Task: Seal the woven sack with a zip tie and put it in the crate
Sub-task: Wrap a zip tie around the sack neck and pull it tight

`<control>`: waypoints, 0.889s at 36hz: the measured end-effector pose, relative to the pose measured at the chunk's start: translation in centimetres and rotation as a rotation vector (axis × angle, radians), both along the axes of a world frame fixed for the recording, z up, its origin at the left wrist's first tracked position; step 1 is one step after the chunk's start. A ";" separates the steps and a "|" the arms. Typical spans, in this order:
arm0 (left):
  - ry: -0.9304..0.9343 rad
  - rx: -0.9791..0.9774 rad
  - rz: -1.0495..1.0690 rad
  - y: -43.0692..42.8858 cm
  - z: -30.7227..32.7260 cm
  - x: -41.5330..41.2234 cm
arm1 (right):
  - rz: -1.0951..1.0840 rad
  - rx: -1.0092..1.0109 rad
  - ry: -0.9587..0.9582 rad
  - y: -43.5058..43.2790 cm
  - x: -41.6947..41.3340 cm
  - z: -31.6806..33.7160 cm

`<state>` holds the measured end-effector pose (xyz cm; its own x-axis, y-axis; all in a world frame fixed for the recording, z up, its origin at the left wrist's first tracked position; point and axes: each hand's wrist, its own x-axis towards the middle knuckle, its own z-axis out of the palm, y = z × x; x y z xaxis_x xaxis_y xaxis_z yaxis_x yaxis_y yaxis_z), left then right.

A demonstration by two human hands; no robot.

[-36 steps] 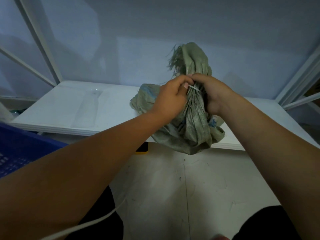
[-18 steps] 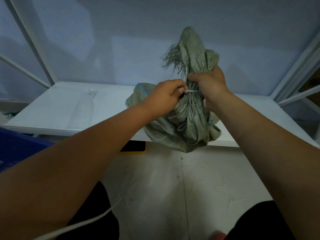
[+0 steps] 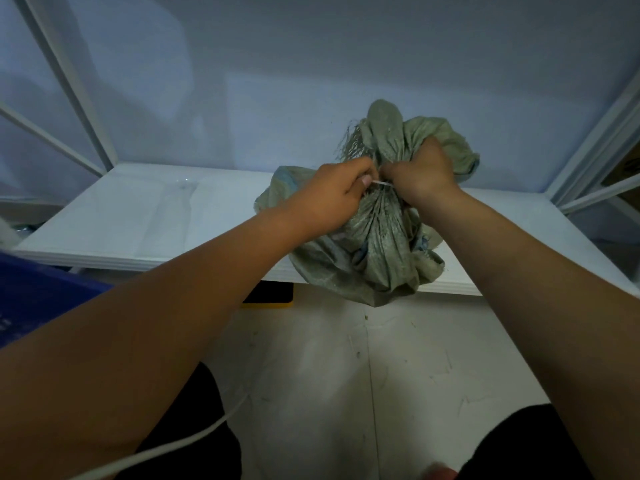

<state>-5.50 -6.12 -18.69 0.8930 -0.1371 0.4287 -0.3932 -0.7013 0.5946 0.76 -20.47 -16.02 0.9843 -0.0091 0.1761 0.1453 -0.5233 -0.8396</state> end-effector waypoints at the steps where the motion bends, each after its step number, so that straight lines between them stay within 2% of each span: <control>1: 0.009 -0.044 0.014 -0.4 0.0 -0.1 | -0.002 0.006 -0.009 0.1 0.0 0.0; 3: 0.053 -0.112 0.039 -1.6 0.0 -0.4 | -0.010 0.017 -0.024 0.3 0.0 -0.2; 8: 0.179 -0.138 0.089 -3.4 0.2 -1.0 | -0.035 0.034 0.001 0.6 -0.1 -0.5; 22: 0.279 -0.231 0.129 -3.6 0.9 -1.5 | -0.078 0.173 0.251 1.2 0.2 -0.2; 25: 0.340 -0.310 0.125 -3.6 0.9 -1.4 | -0.076 0.297 0.330 1.1 0.2 -0.2; 28: 0.395 -0.431 0.155 -3.7 0.9 -1.1 | -0.034 0.450 0.488 1.0 0.5 -0.3; 32: 0.433 -0.523 0.174 -3.6 0.8 -0.7 | -0.030 0.508 0.547 1.0 0.8 -0.5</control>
<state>-6.15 -9.70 -17.92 0.9886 0.1505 0.0005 0.0470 -0.3117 0.9490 1.54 -19.48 -16.55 0.9281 0.0126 -0.3722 -0.3712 -0.0491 -0.9273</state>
